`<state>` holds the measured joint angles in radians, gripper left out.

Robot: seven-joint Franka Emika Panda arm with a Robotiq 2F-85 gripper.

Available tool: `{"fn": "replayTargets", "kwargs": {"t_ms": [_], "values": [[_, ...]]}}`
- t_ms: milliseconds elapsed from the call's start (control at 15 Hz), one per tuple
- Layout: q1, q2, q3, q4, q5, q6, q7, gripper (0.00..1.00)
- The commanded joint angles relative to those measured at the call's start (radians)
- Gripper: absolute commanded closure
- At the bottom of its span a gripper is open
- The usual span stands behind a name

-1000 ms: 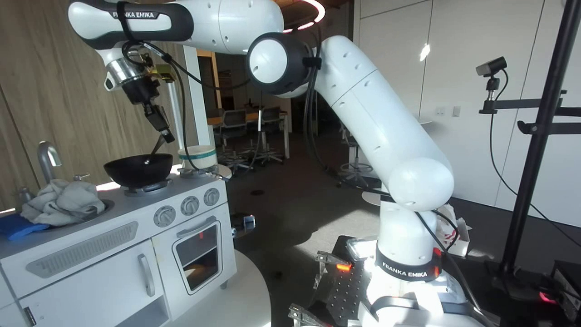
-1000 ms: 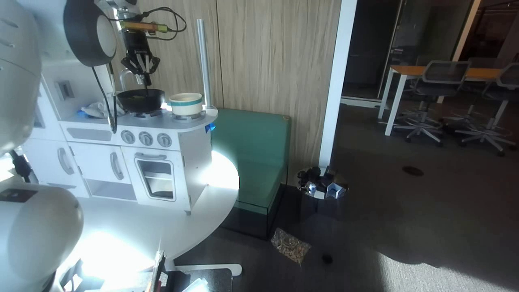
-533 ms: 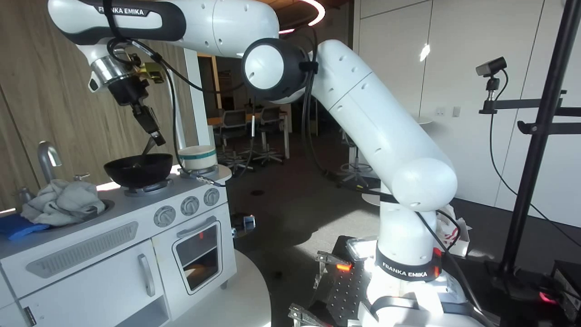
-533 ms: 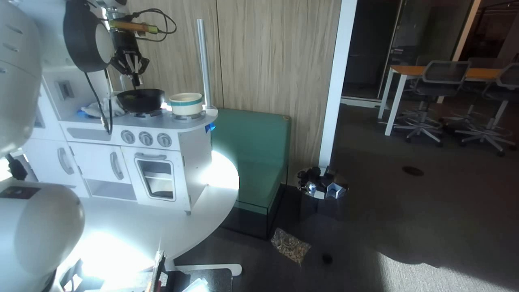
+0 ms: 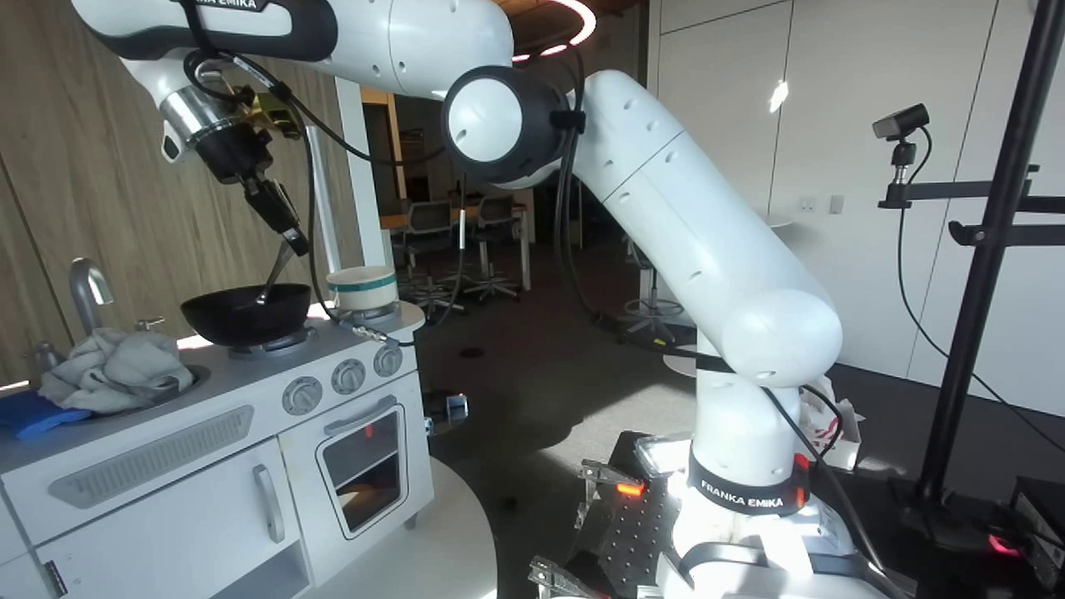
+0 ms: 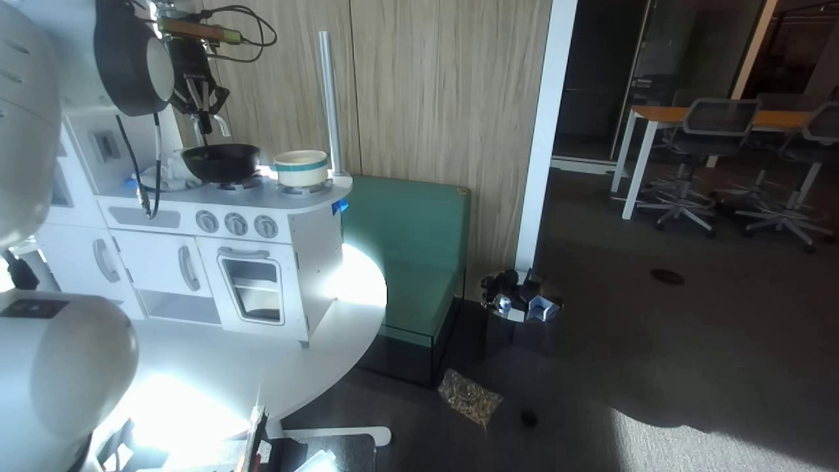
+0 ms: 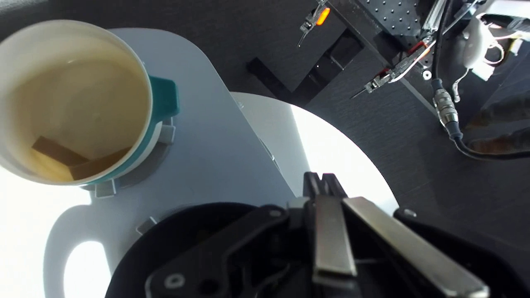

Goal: Pick the silver serving spoon from the sink and mix the contents of the black bowl

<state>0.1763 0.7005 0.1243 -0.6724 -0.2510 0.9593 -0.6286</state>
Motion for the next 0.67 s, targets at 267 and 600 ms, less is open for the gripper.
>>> {"fn": "replayTargets", "kwargs": {"t_ms": [267,600], "values": [[-0.042,0.010,-0.064,0.061,-0.020,-0.054,0.042,0.99],[-0.052,0.025,-0.091,0.075,-0.034,-0.073,0.038,0.99]]}}
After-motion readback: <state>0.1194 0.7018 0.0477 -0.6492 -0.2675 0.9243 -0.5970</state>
